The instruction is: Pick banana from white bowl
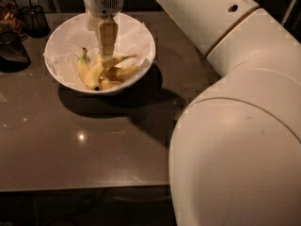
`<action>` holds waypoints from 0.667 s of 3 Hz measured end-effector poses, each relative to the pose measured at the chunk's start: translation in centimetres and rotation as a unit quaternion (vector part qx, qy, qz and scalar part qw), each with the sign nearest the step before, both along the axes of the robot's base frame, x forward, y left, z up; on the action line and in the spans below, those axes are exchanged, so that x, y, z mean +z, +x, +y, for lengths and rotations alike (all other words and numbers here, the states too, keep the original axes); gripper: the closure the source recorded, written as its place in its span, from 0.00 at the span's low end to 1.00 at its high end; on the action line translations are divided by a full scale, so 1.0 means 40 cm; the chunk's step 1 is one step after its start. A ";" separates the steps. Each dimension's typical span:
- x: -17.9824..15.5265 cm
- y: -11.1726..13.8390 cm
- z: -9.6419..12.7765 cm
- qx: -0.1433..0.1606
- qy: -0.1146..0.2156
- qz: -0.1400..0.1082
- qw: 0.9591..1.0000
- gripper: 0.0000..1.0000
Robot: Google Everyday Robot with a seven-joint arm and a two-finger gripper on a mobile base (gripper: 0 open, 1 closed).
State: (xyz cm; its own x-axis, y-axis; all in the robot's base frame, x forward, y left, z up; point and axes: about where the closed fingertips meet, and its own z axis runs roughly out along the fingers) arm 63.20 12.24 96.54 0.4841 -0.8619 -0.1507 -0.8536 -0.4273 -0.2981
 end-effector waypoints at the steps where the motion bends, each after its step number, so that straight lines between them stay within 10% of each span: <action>1: -0.042 -0.002 0.008 0.008 -0.011 0.011 1.000 0.35; 2: -0.083 -0.006 0.018 0.017 -0.022 0.021 0.999 0.34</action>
Offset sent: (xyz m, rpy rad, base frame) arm -0.0156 -0.0017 -0.0519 -0.1102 0.1027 0.0570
